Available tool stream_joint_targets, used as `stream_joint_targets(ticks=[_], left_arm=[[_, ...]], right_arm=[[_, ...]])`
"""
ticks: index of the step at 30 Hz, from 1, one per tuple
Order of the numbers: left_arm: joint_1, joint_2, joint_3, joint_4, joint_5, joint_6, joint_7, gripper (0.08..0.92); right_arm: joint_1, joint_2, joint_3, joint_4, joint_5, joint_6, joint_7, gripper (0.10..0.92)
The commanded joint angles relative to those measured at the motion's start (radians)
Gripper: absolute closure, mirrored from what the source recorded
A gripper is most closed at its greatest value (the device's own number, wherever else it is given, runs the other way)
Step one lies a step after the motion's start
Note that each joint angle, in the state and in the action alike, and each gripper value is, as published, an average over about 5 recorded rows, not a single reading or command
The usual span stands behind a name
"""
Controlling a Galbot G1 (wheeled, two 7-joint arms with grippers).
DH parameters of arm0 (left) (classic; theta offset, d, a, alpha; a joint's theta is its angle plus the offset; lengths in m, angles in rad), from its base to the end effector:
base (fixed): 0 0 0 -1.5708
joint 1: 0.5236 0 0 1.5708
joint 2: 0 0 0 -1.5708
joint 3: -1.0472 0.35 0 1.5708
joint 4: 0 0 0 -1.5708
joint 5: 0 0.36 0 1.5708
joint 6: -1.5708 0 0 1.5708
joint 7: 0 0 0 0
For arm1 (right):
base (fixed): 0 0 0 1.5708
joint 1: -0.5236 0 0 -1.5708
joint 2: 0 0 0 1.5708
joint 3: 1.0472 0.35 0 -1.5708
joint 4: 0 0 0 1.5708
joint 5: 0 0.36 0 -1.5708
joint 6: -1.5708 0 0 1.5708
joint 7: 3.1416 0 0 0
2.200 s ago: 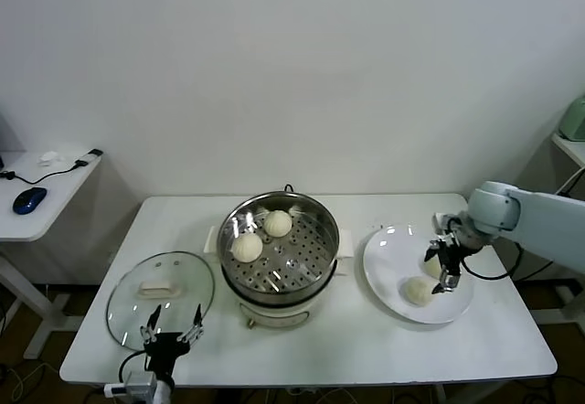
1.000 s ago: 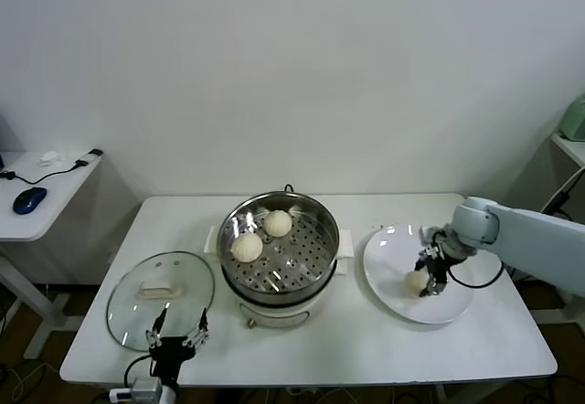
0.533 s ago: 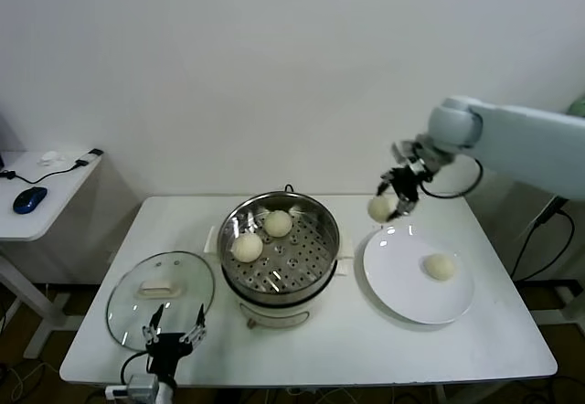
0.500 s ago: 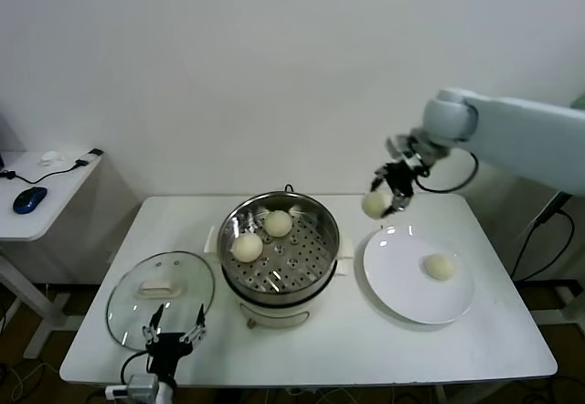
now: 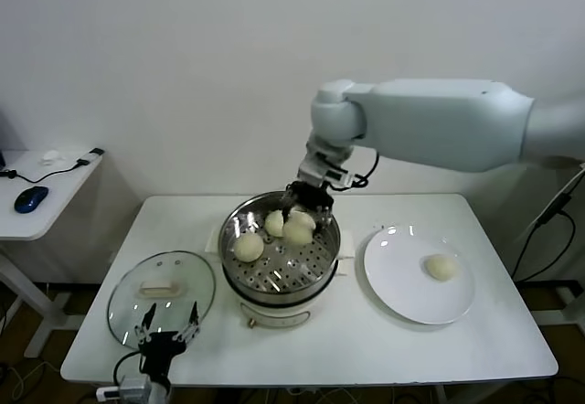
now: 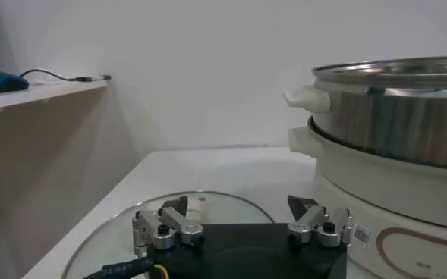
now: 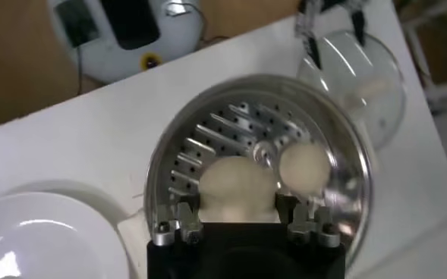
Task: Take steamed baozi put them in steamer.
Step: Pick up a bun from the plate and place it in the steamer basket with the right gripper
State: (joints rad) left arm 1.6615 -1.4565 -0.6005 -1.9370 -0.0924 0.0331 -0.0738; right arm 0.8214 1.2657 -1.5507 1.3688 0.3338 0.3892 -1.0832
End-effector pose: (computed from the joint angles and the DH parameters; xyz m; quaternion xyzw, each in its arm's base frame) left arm 0.1490 0.0509 -0.3703 0.0495 -0.9891 -0.0275 0.1363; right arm 0.5236 0.1678 -0.0173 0.7185 -0.1561 0.6771 0.0308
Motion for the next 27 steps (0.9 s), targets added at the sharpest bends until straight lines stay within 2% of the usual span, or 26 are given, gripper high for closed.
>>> stream_joint_targets(ticks=[1, 15, 23, 27], left_arm=[[-0.001, 0.0, -0.001, -0.004, -0.001, 0.001, 0.0, 0.177], [-0.002, 0.0, -0.003, 0.003, -0.009, -0.002, -0.002, 0.177], [-0.005, 0.0, 0.002, -0.001, -0.009, 0.001, -0.001, 0.177], [-0.006, 0.0, 0.001, -0.002, -0.01, 0.002, 0.0, 0.177]], right_arm=[[-0.156, 0.097, 0.017, -0.016, -0.198, 0.149, 0.059, 0.364], [-0.256, 0.119, 0.031, -0.081, -0.258, 0.122, 0.129, 0.36], [-0.153, 0.088, 0.037, -0.066, -0.182, 0.147, 0.085, 0.218], [-0.022, 0.023, 0.004, -0.07, -0.078, 0.16, 0.028, 0.204]])
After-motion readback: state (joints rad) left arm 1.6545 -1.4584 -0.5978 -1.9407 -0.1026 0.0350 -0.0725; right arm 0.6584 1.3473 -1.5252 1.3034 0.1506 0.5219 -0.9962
